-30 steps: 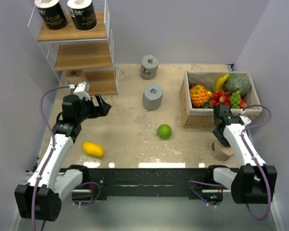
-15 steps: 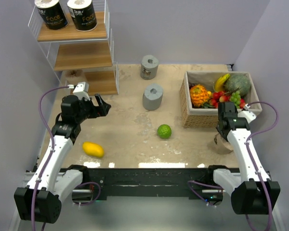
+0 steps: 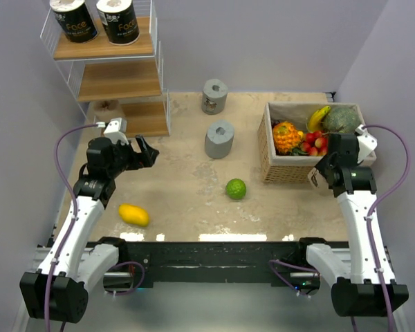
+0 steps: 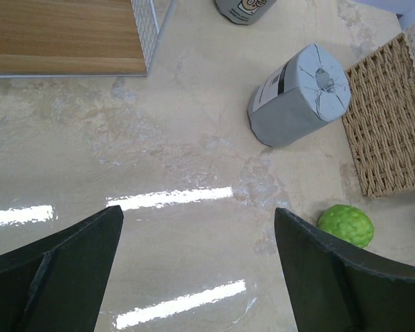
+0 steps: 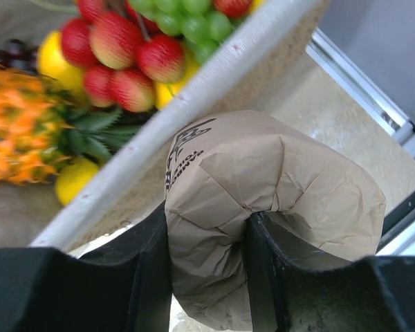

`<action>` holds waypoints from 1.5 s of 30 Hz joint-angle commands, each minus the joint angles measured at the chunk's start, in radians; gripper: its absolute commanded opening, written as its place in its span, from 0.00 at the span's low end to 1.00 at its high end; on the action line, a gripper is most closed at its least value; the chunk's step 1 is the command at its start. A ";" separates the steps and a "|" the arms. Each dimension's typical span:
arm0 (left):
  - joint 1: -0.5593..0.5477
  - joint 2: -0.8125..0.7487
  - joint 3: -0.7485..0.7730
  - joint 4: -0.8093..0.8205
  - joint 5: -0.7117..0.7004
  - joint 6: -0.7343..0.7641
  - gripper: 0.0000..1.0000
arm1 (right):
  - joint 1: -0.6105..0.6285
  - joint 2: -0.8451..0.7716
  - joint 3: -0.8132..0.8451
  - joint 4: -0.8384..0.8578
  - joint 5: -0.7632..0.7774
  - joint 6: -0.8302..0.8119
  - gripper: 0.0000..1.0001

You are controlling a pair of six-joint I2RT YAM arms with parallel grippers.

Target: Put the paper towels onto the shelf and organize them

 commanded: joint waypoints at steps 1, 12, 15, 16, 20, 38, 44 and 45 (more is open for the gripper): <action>-0.007 -0.023 0.019 0.007 -0.018 0.014 0.96 | 0.010 -0.010 0.124 0.027 -0.048 -0.089 0.02; -0.007 -0.085 0.031 -0.024 -0.169 -0.012 0.96 | 0.201 0.048 0.317 0.139 -0.243 -0.235 0.08; -0.006 -0.106 0.038 -0.038 -0.236 -0.029 0.96 | 0.328 0.088 0.349 0.215 -0.292 -0.273 0.12; -0.006 -0.114 0.041 -0.041 -0.294 -0.050 0.96 | 0.362 0.100 0.357 0.259 -0.305 -0.299 0.13; -0.006 -0.137 0.042 -0.079 -0.452 -0.111 0.96 | 0.613 0.200 0.363 0.384 -0.309 -0.374 0.17; -0.004 -0.212 0.134 -0.351 -0.996 -0.351 0.98 | 1.024 0.989 0.733 0.712 -0.493 -0.787 0.25; -0.004 -0.192 0.119 -0.323 -0.968 -0.342 0.97 | 1.028 1.077 0.745 0.770 -0.524 -0.861 0.26; -0.004 -0.189 0.111 -0.317 -0.959 -0.339 0.97 | 1.028 1.084 0.721 0.801 -0.521 -0.881 0.27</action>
